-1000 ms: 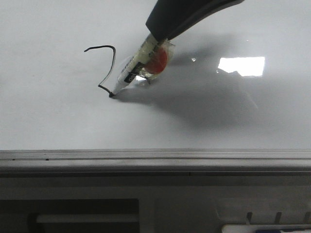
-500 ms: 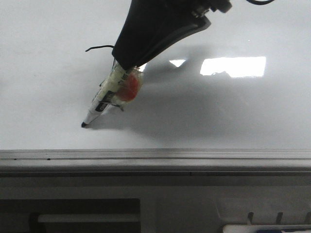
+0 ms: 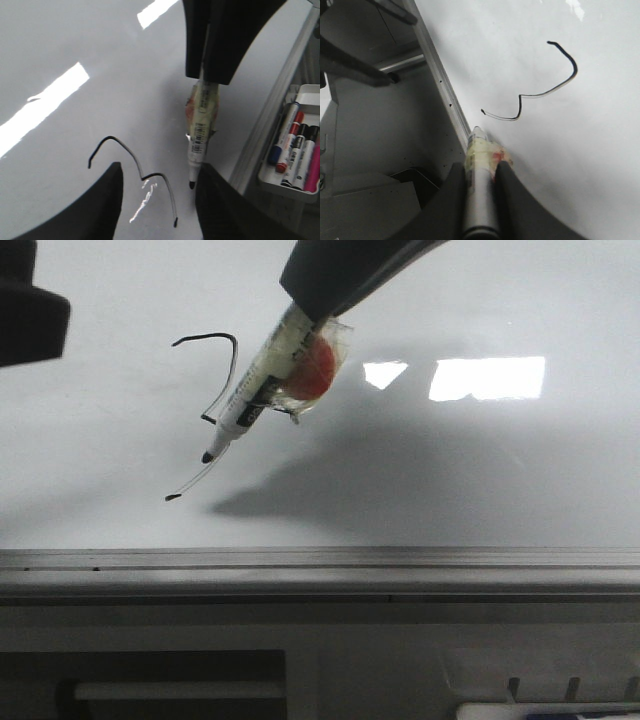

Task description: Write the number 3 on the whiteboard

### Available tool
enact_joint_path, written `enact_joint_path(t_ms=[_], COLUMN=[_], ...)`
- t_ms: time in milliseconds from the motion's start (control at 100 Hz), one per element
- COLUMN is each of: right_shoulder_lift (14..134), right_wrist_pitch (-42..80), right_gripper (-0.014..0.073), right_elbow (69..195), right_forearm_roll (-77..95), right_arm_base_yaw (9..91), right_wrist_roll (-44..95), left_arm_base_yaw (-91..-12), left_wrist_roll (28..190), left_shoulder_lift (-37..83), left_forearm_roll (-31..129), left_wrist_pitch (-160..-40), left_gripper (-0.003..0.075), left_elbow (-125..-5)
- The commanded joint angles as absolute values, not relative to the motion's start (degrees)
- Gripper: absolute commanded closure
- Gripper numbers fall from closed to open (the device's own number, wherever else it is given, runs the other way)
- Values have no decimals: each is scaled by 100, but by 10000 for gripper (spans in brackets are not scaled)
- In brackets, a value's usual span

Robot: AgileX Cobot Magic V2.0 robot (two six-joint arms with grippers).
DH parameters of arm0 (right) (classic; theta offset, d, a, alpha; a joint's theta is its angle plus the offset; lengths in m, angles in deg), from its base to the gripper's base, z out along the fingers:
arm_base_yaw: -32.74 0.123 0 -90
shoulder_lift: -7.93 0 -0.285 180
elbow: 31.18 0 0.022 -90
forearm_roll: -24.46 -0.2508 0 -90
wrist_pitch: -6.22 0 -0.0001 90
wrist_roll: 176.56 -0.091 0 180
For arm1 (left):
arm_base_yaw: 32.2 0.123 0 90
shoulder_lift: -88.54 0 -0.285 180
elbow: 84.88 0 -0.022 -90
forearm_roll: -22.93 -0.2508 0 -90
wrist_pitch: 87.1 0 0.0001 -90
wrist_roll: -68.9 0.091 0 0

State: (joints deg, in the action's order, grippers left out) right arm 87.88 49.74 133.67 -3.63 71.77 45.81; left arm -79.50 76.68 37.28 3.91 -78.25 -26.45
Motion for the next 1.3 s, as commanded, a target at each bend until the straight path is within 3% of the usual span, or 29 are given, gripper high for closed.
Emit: enact_joint_path(t_ms=[0,340,1130,1290], right_shoulder_lift=[8623,8623,8623,8623], right_wrist_pitch=[4824,4329,4524,4614], right_gripper=[653,653,653,653], right_elbow=[13565,13589,13609,13609], right_forearm_roll=[-463,-134,-69,-216], right_arm_base_yaw=[7159,7784,7960,7960], right_wrist_roll=[4677,4677,4677,4677], left_arm_base_yaw=[-8049,-8049,-8411,-8411], left_wrist_roll=[7631,7554,7013,7013], left_shoulder_lift=[3461,2590,2409,2197], left_forearm_roll=[550,589,447,447], left_wrist_pitch=[-7371,-6935,-7502,-7505], left_gripper=[365,365,365,412], left_elbow=[-2855,-3269,-3268,-3268])
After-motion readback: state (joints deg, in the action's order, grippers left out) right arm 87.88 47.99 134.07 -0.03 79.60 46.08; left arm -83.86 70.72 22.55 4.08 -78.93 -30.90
